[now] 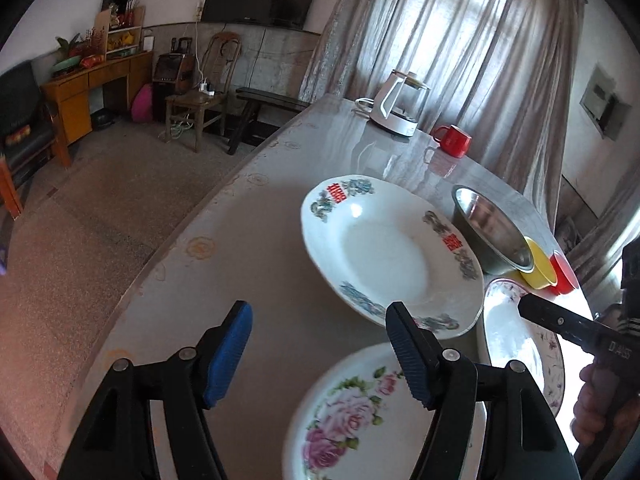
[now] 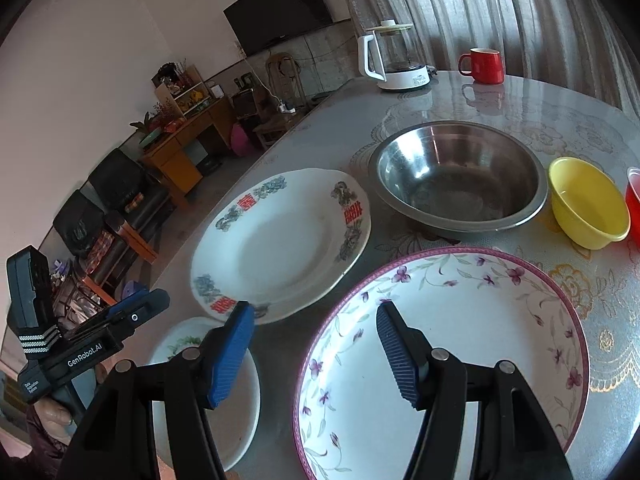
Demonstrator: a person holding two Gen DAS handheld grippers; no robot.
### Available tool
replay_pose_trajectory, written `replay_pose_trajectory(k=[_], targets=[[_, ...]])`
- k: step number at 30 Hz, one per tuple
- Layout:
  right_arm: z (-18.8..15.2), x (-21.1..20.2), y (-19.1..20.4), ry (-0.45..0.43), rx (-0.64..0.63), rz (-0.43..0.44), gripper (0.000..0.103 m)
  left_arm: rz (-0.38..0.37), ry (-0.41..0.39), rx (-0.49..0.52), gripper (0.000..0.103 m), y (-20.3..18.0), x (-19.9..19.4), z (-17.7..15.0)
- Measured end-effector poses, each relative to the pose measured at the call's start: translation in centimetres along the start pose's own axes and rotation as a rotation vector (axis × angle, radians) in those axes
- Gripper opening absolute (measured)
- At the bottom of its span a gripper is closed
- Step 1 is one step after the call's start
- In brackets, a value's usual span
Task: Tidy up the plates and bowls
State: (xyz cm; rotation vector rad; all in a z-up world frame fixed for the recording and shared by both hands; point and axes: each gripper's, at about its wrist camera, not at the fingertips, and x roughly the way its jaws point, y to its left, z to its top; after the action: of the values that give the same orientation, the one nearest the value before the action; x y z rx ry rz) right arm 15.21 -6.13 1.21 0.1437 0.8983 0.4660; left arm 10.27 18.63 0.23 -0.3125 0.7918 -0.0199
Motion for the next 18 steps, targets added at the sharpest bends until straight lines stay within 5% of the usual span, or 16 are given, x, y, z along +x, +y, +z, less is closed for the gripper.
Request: replay_pose_trajectory(k=[12,18], targets=[[2.8,4.1,-0.3,0.028,-0.004,-0.031,0.064,-0.067,0.074,-0.042,0.068,2.0,3.6,2.6],[3.9,6.4,-0.9,0.05,-0.011,-0.051,0.064,-0.087,0.108,-0.025,0.055,2.0,6.1,4.4]])
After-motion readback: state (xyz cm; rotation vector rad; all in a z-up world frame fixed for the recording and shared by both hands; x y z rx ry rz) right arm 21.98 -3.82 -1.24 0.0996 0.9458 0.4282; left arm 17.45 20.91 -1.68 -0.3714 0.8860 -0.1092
